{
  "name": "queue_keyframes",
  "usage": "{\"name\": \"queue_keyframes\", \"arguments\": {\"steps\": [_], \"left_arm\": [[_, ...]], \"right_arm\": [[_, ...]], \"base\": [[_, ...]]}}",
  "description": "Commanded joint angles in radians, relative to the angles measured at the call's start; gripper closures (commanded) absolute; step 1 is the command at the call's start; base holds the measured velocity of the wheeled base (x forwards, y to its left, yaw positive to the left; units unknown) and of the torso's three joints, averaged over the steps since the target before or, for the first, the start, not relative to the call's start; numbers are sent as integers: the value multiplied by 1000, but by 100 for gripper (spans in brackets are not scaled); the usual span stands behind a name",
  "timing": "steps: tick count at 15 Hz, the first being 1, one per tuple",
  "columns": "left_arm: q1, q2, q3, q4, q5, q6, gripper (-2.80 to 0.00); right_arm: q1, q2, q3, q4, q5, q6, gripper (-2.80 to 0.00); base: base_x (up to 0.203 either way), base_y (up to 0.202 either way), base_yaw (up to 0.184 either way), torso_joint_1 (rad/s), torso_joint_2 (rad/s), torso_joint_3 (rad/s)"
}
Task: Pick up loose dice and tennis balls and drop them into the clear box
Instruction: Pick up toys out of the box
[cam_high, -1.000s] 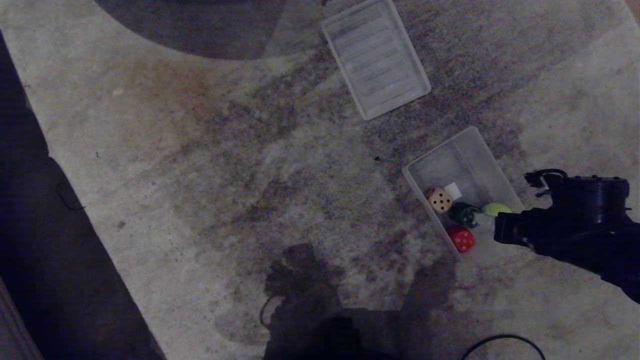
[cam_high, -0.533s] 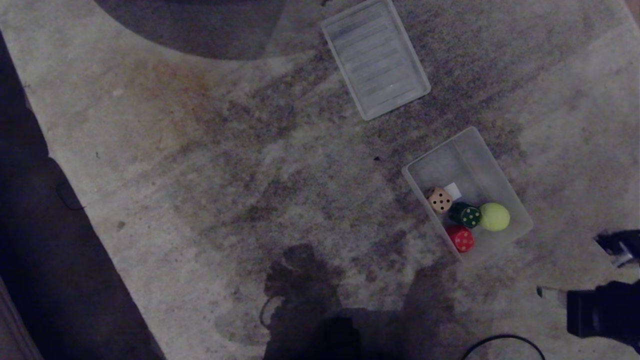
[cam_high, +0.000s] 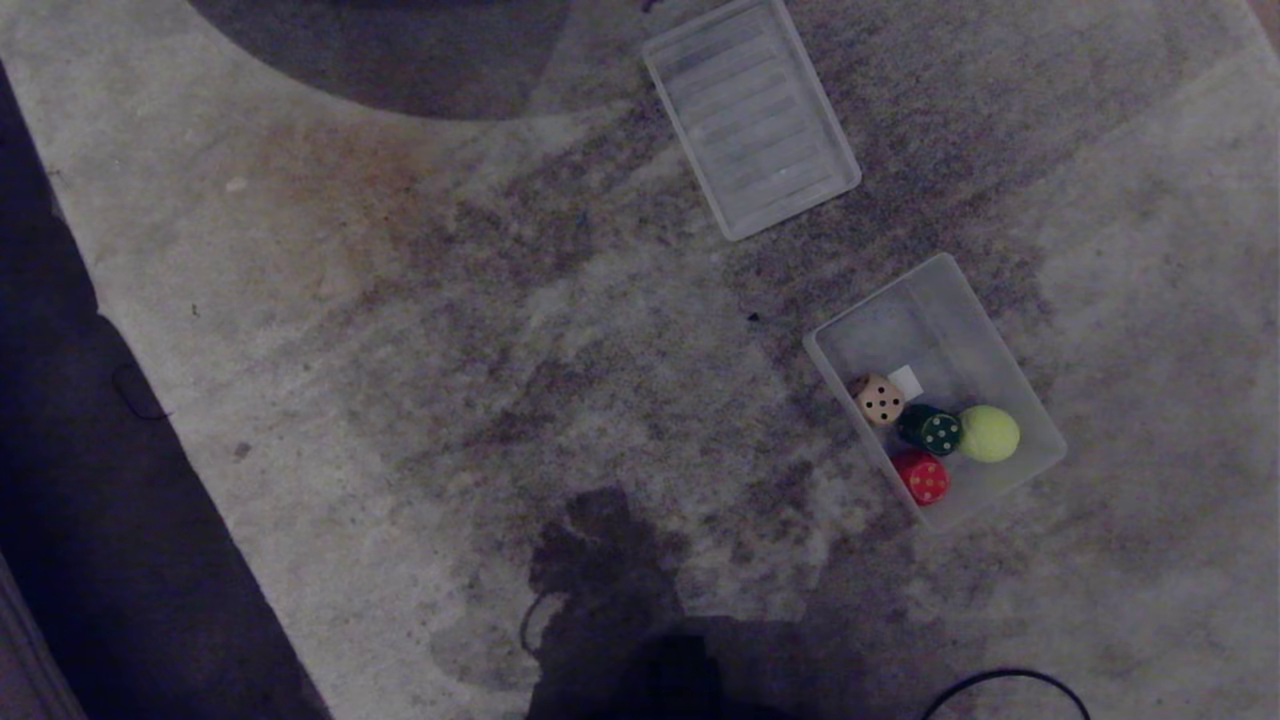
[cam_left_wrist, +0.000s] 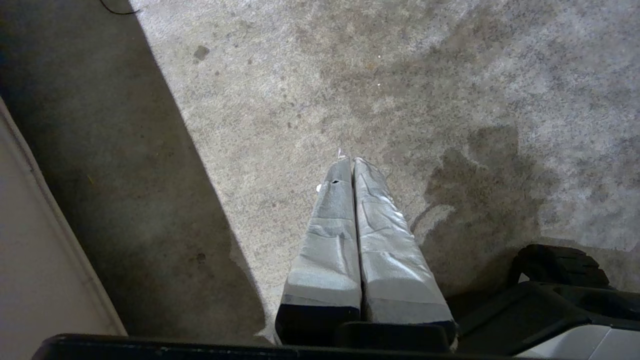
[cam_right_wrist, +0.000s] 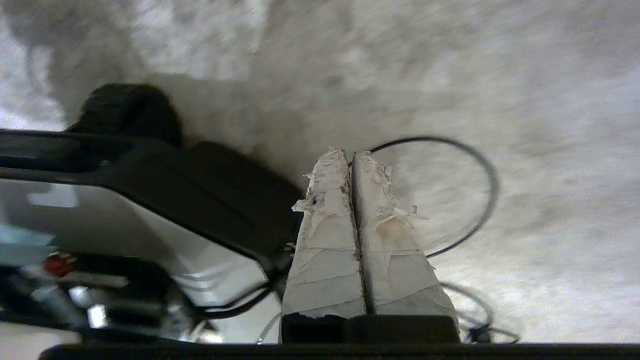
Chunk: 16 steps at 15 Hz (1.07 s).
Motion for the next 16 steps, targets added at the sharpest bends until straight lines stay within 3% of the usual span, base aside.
{"name": "queue_keyframes", "arguments": {"steps": [1, 5, 16], "left_arm": [[0, 0, 0, 0, 1, -1, 0], [0, 0, 0, -2, 1, -2, 0], [0, 1, 0, -2, -1, -2, 0]], "right_arm": [[-6, -276, -5, 55, -11, -5, 0], [-37, -509, 24, 83, -79, -2, 0], [-40, -511, 26, 84, -83, 5, 0]], "base": [[0, 0, 0, 0, 0, 0], [0, 0, 0, 0, 0, 0], [0, 0, 0, 0, 0, 0]]}}
